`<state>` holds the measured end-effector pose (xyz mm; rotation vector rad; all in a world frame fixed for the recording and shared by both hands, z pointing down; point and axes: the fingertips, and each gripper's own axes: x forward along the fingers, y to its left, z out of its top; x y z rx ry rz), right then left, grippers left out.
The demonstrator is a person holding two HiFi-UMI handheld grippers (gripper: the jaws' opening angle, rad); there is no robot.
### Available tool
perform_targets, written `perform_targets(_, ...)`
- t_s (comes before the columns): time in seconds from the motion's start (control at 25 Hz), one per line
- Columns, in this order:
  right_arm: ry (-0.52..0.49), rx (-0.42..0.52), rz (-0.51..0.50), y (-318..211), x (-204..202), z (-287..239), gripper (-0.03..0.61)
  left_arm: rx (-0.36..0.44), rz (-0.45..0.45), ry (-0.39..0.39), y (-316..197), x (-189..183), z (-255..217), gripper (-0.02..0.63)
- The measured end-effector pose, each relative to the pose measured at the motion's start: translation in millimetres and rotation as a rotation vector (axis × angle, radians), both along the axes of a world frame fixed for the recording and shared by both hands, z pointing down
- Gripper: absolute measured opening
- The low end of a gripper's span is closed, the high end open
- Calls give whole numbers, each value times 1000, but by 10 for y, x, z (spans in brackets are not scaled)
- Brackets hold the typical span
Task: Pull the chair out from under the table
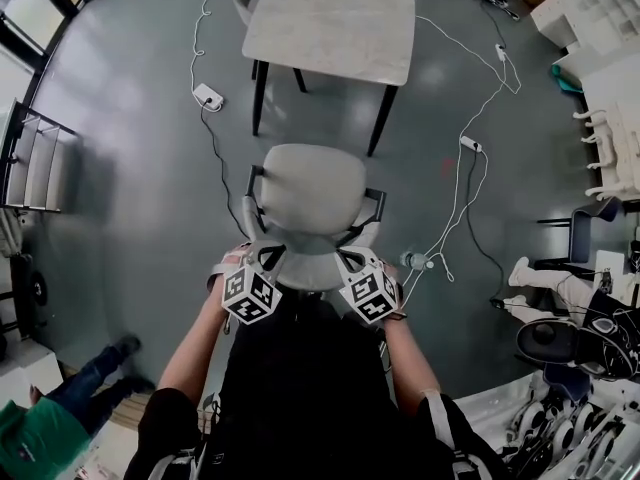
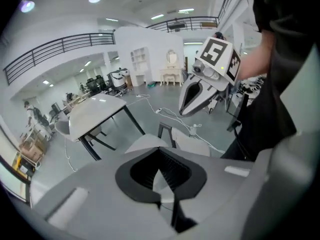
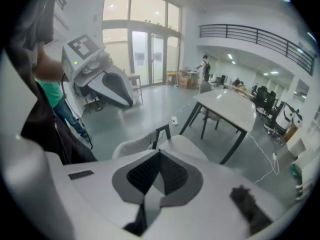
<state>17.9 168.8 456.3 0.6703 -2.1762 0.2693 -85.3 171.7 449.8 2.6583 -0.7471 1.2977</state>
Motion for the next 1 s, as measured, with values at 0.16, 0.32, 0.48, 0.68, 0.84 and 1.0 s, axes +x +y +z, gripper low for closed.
perform_targets(0.16,-143,77,149,-167,0,-427,15,16,-143,185,-147,92,-456,9)
perform_targets(0.32,-330,163,296,-320,24,-978,15,94,-332,477,-410,87,-1094,8)
perform_targets(0.48,-444,290,373,-356,98,-1409,15,244,-401,573,-451,87,-1519,8)
perform_targets(0.68,-497,356,520,-339,289,-1493,15,371,-450,545,-369,95,-1593,8)
perform_targets(0.84,-522,333,544,-316,328,-1430,15,383,-433,539,-304,128,-1572,8)
perform_targets(1.0,-514,330,527,-299,336,-1416,15,392,-436,542,-300,148,-1590,8)
